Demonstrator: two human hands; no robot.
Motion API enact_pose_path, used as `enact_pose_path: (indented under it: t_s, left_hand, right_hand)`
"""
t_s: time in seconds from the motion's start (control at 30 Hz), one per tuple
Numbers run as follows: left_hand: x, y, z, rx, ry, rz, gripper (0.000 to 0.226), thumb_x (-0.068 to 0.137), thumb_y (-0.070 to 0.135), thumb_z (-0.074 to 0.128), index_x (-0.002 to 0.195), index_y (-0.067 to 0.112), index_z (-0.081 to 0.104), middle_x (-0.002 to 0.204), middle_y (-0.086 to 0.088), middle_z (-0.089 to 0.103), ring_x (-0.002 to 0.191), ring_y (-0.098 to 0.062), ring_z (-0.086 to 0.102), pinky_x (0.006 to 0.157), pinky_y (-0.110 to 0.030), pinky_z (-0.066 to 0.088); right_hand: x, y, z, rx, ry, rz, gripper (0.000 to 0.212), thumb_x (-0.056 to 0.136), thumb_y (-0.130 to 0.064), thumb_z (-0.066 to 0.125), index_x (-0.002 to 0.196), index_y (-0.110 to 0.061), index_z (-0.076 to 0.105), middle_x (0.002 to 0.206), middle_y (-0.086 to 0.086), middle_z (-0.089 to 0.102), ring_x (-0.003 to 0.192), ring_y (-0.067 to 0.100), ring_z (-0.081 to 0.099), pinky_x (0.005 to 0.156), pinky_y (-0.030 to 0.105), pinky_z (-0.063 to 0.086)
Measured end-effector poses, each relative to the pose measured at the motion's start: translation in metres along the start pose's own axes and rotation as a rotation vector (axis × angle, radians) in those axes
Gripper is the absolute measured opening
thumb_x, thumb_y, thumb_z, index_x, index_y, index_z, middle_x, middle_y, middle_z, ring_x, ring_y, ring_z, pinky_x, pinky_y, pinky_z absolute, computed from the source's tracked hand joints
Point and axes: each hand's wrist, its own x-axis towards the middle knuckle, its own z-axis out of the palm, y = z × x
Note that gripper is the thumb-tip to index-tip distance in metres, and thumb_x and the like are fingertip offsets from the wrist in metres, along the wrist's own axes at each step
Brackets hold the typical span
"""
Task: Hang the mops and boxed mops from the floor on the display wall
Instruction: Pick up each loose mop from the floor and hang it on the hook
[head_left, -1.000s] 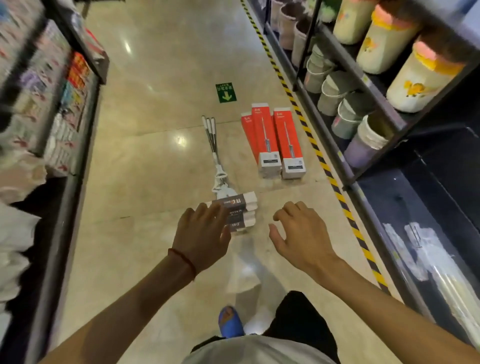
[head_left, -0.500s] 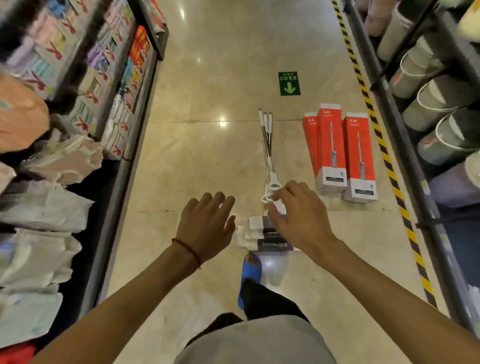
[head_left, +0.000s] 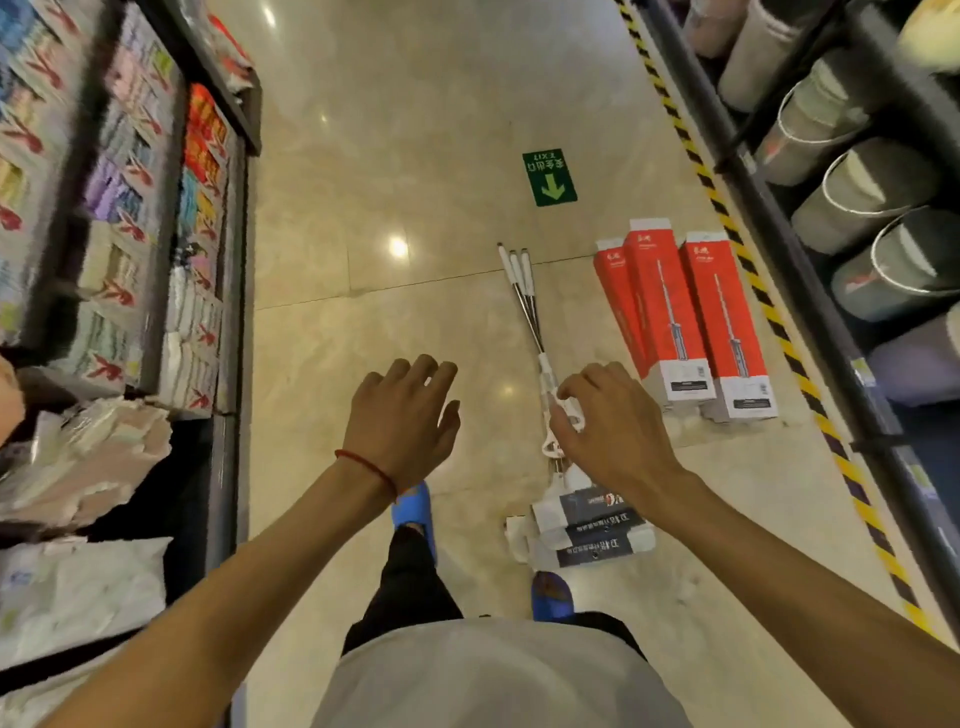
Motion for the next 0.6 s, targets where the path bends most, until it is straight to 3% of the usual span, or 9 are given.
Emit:
enact_pose_path:
  t_s: [0.3,0.47,0.6]
  left_hand:
    - [0.127,-0.092,-0.005,0.029,-0.060,0.360,0.035,0.090,0.034,0.064,0.117,0.012,0.066,0.106,-0.008,0.069,0.083,-0.032,0.065,0.068,-0.040,0.050]
    - [0.200,-0.094,0.004,0.050,-0.076,0.487,0.034,0.092,0.036,0.059,0.119,0.015,0.065,0.112,-0.006,0.069,0.094,-0.031,0.065,0.084,-0.047,0.051]
    - [0.261,-0.078,0.018,0.037,-0.050,0.615,0.032,0.093,0.034,0.056,0.114,0.013,0.067,0.110,-0.007,0.069,0.091,-0.031,0.065,0.078,-0.044,0.052]
  right_hand:
    - [0.087,-0.036,0.009,-0.033,0.090,0.306,0.018,0.092,-0.023,0.069,0.098,-0.007,0.074,0.094,0.008,0.068,0.094,0.029,0.061,0.072,0.039,0.052]
    - [0.116,-0.022,0.023,-0.059,0.111,0.388,0.021,0.087,-0.025,0.063,0.091,-0.006,0.073,0.087,0.009,0.067,0.086,0.033,0.062,0.064,0.040,0.054]
    - [0.148,0.014,0.029,-0.066,0.091,0.458,0.024,0.083,-0.026,0.062,0.090,-0.006,0.071,0.086,0.009,0.065,0.086,0.034,0.061,0.069,0.043,0.055]
